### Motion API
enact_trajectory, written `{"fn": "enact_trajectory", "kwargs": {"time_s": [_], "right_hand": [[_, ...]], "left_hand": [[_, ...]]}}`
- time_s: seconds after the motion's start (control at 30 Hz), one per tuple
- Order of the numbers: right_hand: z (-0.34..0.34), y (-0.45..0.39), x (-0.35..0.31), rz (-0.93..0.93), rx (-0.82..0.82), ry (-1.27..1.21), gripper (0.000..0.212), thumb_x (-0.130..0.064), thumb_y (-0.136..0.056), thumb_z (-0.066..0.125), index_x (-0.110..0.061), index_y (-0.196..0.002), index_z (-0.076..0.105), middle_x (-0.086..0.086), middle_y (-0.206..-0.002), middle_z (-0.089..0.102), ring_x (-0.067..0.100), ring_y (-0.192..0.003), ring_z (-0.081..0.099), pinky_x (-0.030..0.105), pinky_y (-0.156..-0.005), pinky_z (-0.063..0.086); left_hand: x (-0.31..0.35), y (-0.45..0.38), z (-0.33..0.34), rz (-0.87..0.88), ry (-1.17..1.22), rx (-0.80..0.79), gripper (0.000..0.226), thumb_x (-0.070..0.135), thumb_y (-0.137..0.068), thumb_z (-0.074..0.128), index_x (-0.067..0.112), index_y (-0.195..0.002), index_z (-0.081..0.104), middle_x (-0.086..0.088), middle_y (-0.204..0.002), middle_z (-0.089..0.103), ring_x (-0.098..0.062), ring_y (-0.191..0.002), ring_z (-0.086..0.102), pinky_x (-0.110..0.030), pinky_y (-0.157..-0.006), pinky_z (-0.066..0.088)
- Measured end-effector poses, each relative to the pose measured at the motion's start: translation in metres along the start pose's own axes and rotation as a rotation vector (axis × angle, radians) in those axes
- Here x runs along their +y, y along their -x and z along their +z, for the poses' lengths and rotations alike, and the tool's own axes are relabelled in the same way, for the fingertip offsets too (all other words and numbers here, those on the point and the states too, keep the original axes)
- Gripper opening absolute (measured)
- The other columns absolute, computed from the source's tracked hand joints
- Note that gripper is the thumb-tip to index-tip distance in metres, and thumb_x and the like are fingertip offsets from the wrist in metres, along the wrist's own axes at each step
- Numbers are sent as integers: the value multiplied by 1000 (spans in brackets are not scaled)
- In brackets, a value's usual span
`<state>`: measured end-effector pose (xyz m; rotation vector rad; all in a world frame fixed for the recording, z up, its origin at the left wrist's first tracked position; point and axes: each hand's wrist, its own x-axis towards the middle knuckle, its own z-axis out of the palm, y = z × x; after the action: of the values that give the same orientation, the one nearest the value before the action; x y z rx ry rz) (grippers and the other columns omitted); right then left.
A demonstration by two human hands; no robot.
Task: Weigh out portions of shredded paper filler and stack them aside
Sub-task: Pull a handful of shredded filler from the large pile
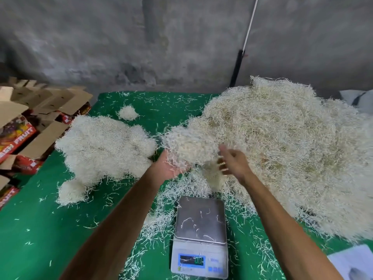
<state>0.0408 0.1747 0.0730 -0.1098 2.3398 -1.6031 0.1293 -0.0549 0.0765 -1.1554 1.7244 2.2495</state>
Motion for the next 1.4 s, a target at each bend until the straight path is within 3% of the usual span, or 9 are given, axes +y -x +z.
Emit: {"fn": "enact_trajectory", "kwargs": {"time_s": [0.1, 0.17, 0.23, 0.33, 0.47, 0.63, 0.87, 1.0, 1.4], "right_hand": [[21, 37, 6, 31, -296, -127, 89, -86, -83, 50, -26, -148, 44, 4, -147, 54, 19, -107, 69, 47, -94, 60], [34, 57, 18, 30, -293, -132, 112, -89, -75, 57, -28, -162, 20, 3, -164, 32, 11, -106, 64, 47, -103, 55], [44, 70, 29, 7, -255, -92, 116, -80, -78, 66, -27, -165, 9, 0, -170, 19, 8, -112, 63, 37, -104, 52], [52, 80, 40, -7, -204, -7, 94, -47, -94, 70, -17, -164, 15, 8, -170, 21, 28, -140, 50, 45, -120, 36], [54, 99, 48, -51, 29, -42, 83, -44, -97, 68, -9, -160, 27, 13, -166, 30, 29, -148, 37, 26, -110, 27], [60, 123, 78, -25, 30, 315, 82, -70, -96, 49, -7, -147, 46, 15, -122, 69, 24, -99, 72, 16, -65, 53], [45, 149, 121, -23, 172, 420, 60, -58, -105, 41, -7, -128, 62, 11, -116, 73, 15, -77, 67, 38, -79, 60], [45, 158, 129, -19, 190, 332, 47, -46, -108, 44, -6, -127, 60, 3, -85, 71, 4, -45, 48, 28, -52, 50], [46, 169, 142, 8, 156, 253, 42, -45, -106, 48, -10, -127, 58, -6, -92, 73, 12, -71, 73, 36, -72, 62]], "left_hand": [[-11, 28, -4, 55, -630, 2, 96, 37, -84, 78, 35, -158, 18, -9, -159, 32, -42, -142, 34, -56, -115, 30], [-24, 35, -2, 140, -832, -44, 71, 23, -90, 73, 26, -151, 38, -11, -155, 39, -33, -126, 53, -40, -105, 50], [-32, 40, 7, 76, -534, -76, 12, 6, -103, 50, 10, -112, 57, -12, -131, 55, -11, -93, 59, -15, -75, 55], [-50, 36, 10, 30, -239, 0, 30, -2, -105, 34, 17, -86, 45, -4, -84, 45, -9, -68, 42, -21, -69, 48], [-83, 37, -15, -112, -204, -30, 20, -2, -102, 48, 10, -85, 46, -7, -89, 49, -13, -75, 51, -25, -66, 55], [-113, 43, -32, -82, 83, 23, 43, 16, -104, 44, 5, -146, 43, -18, -150, 46, -36, -134, 49, -50, -107, 43], [-157, 46, -64, 133, -247, 45, 61, 23, -95, 69, 19, -151, 43, -15, -147, 50, -20, -118, 53, -32, -99, 39], [-167, 51, -68, 191, -207, 47, 53, 31, -100, 62, 16, -148, 47, -11, -151, 49, -14, -122, 50, -27, -101, 36], [-193, 52, -73, 94, -125, 136, 64, 50, -99, 57, 15, -149, 42, -11, -152, 46, -17, -112, 50, -49, -110, 41]]}}
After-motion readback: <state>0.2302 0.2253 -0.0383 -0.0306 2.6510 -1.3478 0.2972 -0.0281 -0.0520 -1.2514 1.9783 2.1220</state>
